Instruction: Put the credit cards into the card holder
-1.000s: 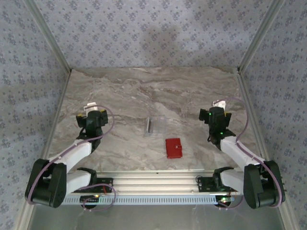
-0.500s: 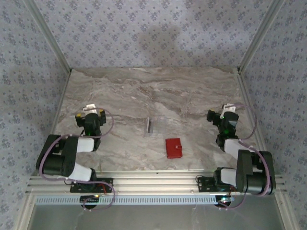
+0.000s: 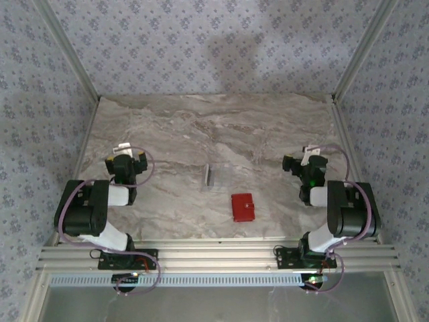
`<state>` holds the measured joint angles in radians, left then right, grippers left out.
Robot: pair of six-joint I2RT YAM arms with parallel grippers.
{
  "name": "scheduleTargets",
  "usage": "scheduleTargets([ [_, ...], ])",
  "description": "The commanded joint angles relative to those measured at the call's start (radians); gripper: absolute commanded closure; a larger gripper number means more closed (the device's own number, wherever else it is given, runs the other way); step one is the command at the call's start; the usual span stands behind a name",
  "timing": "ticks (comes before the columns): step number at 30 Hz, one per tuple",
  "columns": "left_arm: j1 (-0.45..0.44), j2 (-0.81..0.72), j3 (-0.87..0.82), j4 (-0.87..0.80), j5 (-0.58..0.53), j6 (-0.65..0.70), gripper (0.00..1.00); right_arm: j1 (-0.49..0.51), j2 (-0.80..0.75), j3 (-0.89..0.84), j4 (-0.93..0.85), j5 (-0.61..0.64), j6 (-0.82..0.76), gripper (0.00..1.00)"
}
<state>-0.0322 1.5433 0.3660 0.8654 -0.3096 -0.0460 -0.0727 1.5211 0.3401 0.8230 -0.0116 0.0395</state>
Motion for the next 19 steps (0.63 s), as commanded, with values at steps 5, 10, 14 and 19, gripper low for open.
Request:
scheduleTargets([
  [5, 0.009, -0.009, 0.024, -0.006, 0.041, -0.017, 0.00, 0.033, 0.003, 0.042, 0.009, 0.041, -0.051, 0.00],
  [10, 0.007, -0.010, 0.024, -0.003, 0.038, -0.015, 0.00, 0.048, 0.001, 0.047, 0.001, 0.056, -0.066, 0.00],
  [14, 0.008, -0.007, 0.030, -0.014, 0.046, -0.017, 0.00, 0.047, 0.003, 0.048, 0.002, 0.054, -0.066, 0.00],
  [19, 0.017, -0.008, 0.030, -0.017, 0.092, -0.006, 0.00, 0.044, 0.002, 0.049, -0.003, 0.048, -0.064, 0.00],
])
